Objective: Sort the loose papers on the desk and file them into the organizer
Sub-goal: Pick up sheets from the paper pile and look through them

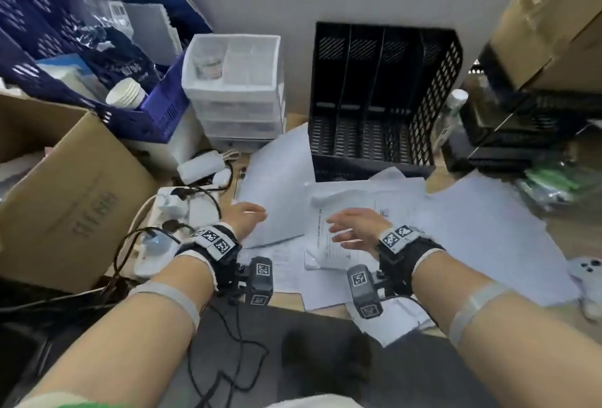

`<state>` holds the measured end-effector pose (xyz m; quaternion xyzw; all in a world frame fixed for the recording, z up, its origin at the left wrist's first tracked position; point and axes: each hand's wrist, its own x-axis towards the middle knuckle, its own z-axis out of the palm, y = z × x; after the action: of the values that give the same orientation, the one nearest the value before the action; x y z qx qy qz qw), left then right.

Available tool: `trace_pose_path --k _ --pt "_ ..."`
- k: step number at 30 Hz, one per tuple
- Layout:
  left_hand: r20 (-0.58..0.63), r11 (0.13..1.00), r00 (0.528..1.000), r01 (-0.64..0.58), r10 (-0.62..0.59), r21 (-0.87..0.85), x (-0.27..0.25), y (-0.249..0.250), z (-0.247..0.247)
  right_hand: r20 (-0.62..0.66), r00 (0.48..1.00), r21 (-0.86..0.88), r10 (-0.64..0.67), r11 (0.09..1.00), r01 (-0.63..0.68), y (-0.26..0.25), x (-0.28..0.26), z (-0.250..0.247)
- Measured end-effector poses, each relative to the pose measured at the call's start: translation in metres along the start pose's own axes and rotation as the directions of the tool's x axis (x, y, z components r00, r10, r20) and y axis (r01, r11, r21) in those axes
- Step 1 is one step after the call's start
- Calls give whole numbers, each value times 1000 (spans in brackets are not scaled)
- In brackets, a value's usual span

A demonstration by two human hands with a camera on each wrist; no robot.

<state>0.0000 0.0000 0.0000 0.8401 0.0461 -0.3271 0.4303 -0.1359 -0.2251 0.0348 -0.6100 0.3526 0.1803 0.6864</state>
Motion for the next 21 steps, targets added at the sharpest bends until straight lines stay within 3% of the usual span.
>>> trace_pose_path --k 3,5,7,11,15,19,21 --pt "-160 969 986 79 -41 236 8 -34 -3 0 998 -316 63 947 -60 36 9 12" --pt "-279 948 956 169 -92 269 5 -51 -6 23 999 -565 28 825 -10 60 13 20" --pt "-335 952 934 208 -124 225 1 -61 -11 -7 1000 -661 12 750 -14 75 15 27" --pt "-197 979 968 176 -153 104 -2 -69 -17 -69 997 -678 -22 734 -31 80 17 37" --pt "-2 970 998 56 -57 236 -14 -69 -21 -34 998 -639 -47 769 15 64 16 47" --pt "4 979 994 -110 111 171 -30 -51 -51 -17 989 -570 -149 814 113 36 13 65" --pt "30 985 985 -169 169 24 -42 -36 -76 2 973 -547 -231 814 194 15 11 75"
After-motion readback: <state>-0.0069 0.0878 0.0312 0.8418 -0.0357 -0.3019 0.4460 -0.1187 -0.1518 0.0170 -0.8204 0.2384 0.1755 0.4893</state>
